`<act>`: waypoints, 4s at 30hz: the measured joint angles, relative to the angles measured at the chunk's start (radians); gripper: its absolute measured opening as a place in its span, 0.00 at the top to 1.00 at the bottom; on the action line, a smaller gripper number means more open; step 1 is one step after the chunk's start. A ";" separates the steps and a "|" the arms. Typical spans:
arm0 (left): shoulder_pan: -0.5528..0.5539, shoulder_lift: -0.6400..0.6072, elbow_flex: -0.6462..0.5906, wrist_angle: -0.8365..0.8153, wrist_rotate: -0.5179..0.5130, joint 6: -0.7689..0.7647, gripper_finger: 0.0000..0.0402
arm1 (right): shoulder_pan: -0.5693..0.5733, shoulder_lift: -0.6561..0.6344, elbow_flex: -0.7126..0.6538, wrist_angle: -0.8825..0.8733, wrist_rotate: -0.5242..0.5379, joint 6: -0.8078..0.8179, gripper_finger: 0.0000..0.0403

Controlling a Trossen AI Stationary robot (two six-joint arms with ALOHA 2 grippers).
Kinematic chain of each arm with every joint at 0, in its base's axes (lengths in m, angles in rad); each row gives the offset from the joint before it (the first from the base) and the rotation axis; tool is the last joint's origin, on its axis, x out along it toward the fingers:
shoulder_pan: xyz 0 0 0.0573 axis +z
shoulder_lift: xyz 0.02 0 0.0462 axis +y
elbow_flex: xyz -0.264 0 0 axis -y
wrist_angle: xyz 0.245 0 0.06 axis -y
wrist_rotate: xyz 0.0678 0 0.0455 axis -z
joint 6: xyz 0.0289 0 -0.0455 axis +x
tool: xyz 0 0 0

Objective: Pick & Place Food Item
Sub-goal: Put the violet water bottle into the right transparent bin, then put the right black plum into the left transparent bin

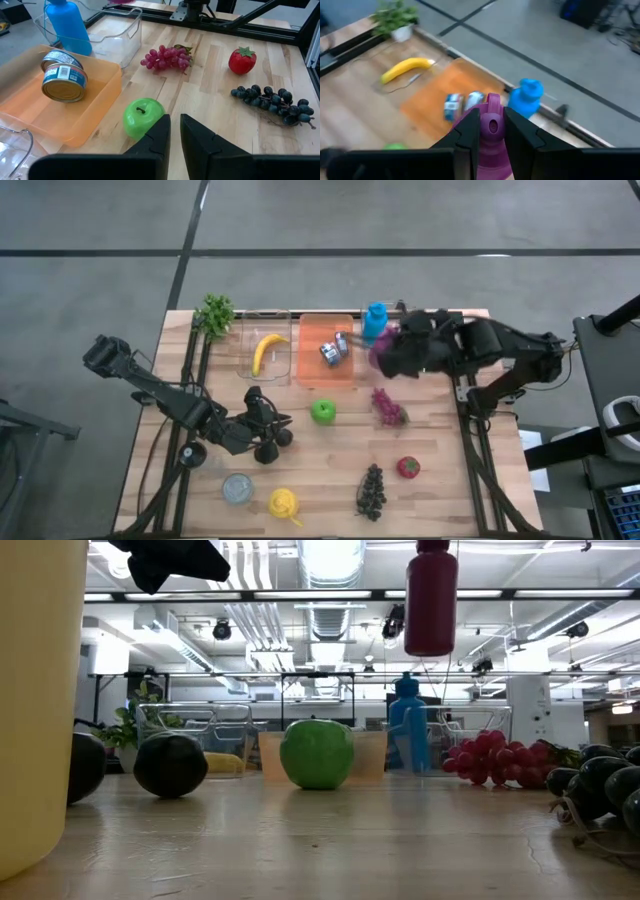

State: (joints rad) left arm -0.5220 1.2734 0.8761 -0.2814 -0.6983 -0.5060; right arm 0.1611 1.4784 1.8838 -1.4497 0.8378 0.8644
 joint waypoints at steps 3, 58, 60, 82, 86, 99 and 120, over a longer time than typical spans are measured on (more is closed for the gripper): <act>0.000 0.000 0.000 0.000 0.000 0.000 0.88 | -0.057 -0.004 0.039 -0.042 0.000 0.000 0.84; 0.000 0.000 0.000 0.000 0.000 0.000 0.88 | -0.747 -0.171 -0.665 0.741 -0.210 -0.302 0.84; 0.000 0.000 0.000 0.000 0.000 0.000 0.88 | -0.757 -0.166 -0.676 0.749 -0.218 -0.302 0.84; 0.000 0.000 0.000 0.000 0.000 0.000 0.88 | -0.804 -0.144 -0.791 0.806 -0.297 -0.296 0.79; 0.000 0.000 0.000 0.000 0.000 0.000 0.88 | -0.804 -0.145 -0.795 0.806 -0.297 -0.296 0.74; 0.000 0.000 0.000 0.000 0.000 0.000 0.88 | -0.803 -0.178 -0.712 0.715 -0.347 -0.315 0.63; 0.000 0.000 0.000 -0.001 0.000 0.008 0.88 | -0.217 -0.412 -0.601 0.600 -0.210 -0.388 0.85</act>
State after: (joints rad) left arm -0.5220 1.2733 0.8762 -0.2821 -0.6983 -0.4980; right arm -0.0562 1.0661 1.2829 -0.8494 0.6274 0.4761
